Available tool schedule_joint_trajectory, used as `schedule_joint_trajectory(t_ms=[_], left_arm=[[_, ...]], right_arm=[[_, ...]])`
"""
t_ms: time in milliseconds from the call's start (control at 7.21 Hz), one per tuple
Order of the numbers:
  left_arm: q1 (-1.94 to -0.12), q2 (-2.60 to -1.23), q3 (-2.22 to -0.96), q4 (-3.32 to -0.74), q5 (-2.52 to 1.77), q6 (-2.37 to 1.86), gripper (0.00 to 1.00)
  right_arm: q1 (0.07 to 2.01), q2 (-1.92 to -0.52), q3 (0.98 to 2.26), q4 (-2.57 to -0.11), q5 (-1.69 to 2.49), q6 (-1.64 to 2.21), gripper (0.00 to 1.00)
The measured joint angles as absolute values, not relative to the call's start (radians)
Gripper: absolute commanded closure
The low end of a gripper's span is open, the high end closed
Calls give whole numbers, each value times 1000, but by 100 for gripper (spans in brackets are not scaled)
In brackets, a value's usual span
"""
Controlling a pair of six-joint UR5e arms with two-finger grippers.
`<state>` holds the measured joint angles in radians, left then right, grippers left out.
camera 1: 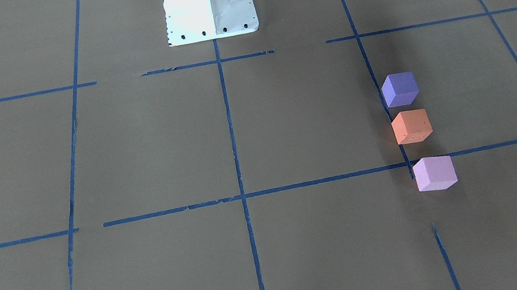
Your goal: Arrange blocks in a line
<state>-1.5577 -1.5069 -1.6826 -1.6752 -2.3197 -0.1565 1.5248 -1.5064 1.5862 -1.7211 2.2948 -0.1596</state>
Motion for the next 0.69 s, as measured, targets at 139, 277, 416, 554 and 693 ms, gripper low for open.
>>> schedule_joint_trajectory(t_ms=[139, 277, 416, 554, 693], left_arm=[[-1558, -1507, -1683, -1675, -2322, -156, 0], [-1558, -1506, -1681, -1674, -2325, -156, 0], [-1559, -1505, -1678, -1674, -2327, -156, 0], [-1559, -1503, -1674, -1674, -2328, -156, 0], [-1559, -1499, -1672, -1673, -2328, -156, 0]], right_arm=[[1525, -1506, 1586, -1721, 2295, -160, 0], [1525, -1506, 1586, -1721, 2295, -160, 0], [1525, -1506, 1586, -1721, 2295, -160, 0], [1525, -1506, 1586, -1721, 2295, -160, 0], [1525, -1506, 1586, -1721, 2295, -160, 0]])
